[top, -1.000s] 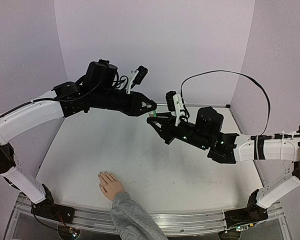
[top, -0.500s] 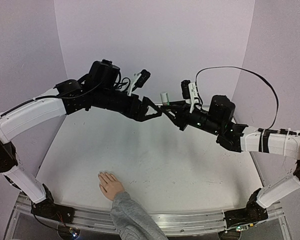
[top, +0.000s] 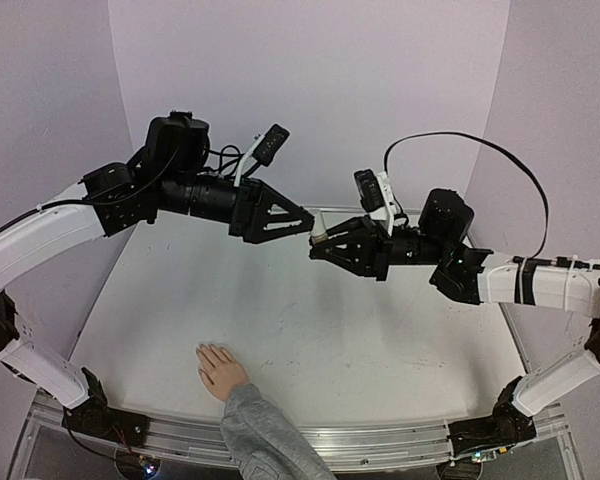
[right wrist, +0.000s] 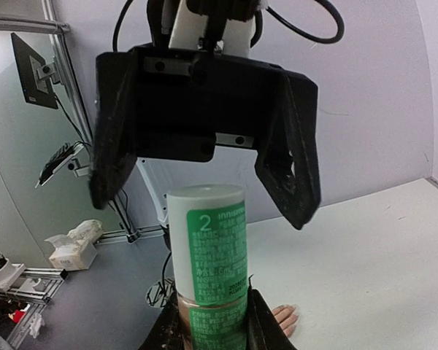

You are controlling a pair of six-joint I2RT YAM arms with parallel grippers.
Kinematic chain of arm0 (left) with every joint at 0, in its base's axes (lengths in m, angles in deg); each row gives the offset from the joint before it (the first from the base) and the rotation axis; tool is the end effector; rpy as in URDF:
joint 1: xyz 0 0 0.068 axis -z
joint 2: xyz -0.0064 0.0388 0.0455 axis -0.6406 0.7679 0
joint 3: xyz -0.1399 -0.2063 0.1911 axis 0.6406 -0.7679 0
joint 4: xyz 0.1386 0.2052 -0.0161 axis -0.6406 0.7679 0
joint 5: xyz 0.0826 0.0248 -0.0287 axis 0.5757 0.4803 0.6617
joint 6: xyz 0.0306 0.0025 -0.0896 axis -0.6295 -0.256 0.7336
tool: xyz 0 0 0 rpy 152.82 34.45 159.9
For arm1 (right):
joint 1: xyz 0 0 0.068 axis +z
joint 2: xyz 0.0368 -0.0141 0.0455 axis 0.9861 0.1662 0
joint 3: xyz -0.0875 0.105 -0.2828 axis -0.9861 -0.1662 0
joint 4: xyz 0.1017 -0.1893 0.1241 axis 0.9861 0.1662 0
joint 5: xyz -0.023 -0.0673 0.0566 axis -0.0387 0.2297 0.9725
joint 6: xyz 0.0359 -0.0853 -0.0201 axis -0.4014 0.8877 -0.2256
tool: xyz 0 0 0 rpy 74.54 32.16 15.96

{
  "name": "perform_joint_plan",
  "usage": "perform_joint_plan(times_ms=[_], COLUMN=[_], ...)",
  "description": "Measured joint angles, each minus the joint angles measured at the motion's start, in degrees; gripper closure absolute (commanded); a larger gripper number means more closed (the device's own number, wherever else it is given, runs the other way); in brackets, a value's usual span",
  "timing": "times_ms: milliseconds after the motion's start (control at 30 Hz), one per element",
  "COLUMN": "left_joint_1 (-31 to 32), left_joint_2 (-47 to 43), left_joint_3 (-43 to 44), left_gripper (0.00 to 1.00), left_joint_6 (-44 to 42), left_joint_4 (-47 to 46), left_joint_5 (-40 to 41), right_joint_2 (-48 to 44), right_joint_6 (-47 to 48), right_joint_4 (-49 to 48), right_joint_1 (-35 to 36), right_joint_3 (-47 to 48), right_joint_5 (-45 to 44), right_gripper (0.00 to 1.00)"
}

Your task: Paint the nails

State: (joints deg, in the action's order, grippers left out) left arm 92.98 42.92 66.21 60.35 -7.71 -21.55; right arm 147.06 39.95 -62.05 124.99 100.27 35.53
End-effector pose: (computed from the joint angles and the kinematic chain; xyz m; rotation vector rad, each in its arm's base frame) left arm 0.1650 -0.2989 0.4520 1.0957 1.7375 -1.3112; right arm 0.1738 0.2631 0.4137 -1.0728 0.8916 1.4243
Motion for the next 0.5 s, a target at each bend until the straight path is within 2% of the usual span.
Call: perform_joint_plan(times_ms=[200, 433, 500], left_joint_1=[0.2, 0.6, 0.6], left_joint_2=[0.1, 1.4, 1.9], left_joint_3=[0.0, 0.0, 0.0], left_gripper=[0.32, 0.28, 0.34], left_joint_6=[0.1, 0.0, 0.1], left_joint_4=[-1.6, -2.1, -2.1], left_joint_5=[-4.2, -5.8, -5.8], right_joint_2=[2.6, 2.8, 2.8], right_joint_6=[-3.2, -5.1, -5.3], right_joint_4=[-1.8, -4.2, -4.4], right_joint_1=[0.0, 0.0, 0.0], right_joint_3=[0.0, 0.0, 0.0], right_joint_5=[2.3, 2.9, 3.0], right_gripper=[1.0, 1.0, 1.0])
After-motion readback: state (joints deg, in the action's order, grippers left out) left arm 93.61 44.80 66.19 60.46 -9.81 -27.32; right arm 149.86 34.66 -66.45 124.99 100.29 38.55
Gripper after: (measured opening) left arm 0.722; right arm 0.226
